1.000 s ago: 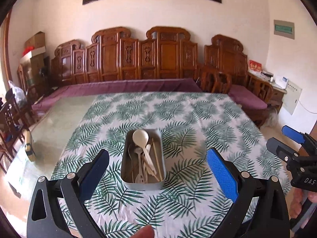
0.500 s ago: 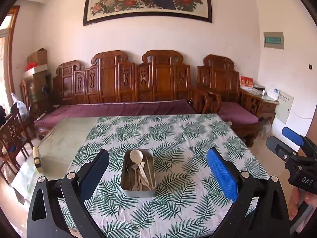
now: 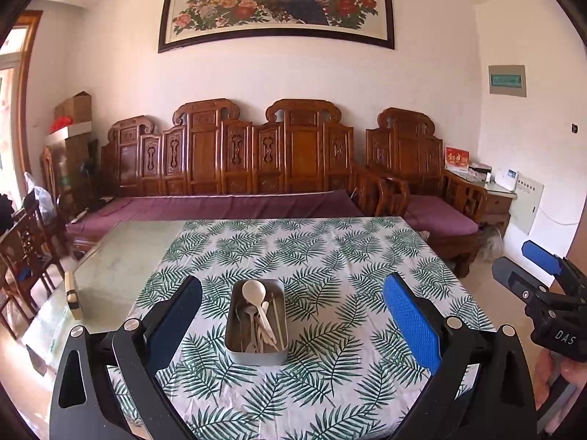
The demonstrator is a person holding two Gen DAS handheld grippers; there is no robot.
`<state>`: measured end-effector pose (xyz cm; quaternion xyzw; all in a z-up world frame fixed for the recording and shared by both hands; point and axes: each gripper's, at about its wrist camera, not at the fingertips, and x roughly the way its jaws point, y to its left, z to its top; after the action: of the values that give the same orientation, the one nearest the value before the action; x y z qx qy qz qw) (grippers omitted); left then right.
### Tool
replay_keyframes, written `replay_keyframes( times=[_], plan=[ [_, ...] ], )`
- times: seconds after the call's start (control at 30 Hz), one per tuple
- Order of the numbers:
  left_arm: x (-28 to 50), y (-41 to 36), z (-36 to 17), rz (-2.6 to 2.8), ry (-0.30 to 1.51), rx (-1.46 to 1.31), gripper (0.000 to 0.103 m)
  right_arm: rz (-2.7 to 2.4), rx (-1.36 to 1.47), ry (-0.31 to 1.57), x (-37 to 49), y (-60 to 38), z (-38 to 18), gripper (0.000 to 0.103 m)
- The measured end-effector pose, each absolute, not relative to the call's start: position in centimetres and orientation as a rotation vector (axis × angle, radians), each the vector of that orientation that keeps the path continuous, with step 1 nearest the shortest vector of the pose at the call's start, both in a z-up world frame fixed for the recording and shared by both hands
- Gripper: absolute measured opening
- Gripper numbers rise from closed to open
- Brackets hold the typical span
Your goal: Organize utensils
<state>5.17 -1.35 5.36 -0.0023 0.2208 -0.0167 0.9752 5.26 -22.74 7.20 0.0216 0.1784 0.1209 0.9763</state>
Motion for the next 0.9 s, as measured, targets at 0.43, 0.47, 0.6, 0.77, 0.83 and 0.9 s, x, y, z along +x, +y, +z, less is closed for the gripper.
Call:
replay_keyframes(
  times=[0.43, 0.47, 0.6, 0.77, 0.83, 0.9],
  plan=[
    [5.45, -1.14, 5.04, -0.034, 0.453, -0.010, 0.095, 0.244, 0.043, 0.363, 5.32, -22.65, 7.34, 0.100],
    [5.47, -1.09, 4.96, -0.033, 0.454, -0.012, 0.095, 0.243, 0.041, 0.362, 5.35, -22.64, 7.36, 0.100],
    [5.47, -1.11, 4.58, -0.034, 0.460, -0.015, 0.095, 0.241, 0.039, 0.363, 5.48, -22.56, 7.32, 0.100],
    [5.33, -1.06, 4.52, -0.036, 0.458, -0.019, 0.095, 0.239, 0.037, 0.364, 5.67, -22.57, 7.20, 0.100],
    [5.36, -0.91, 4.61, -0.037, 0.457, -0.021, 0.095, 0.239, 0.038, 0.364, 5.64, -22.50, 7.16, 0.100],
    [5.30, -0.83, 4.64, -0.037, 0.455, -0.023, 0.095, 0.239, 0.039, 0.365, 5.64, -22.51, 7.11, 0.100]
  ],
)
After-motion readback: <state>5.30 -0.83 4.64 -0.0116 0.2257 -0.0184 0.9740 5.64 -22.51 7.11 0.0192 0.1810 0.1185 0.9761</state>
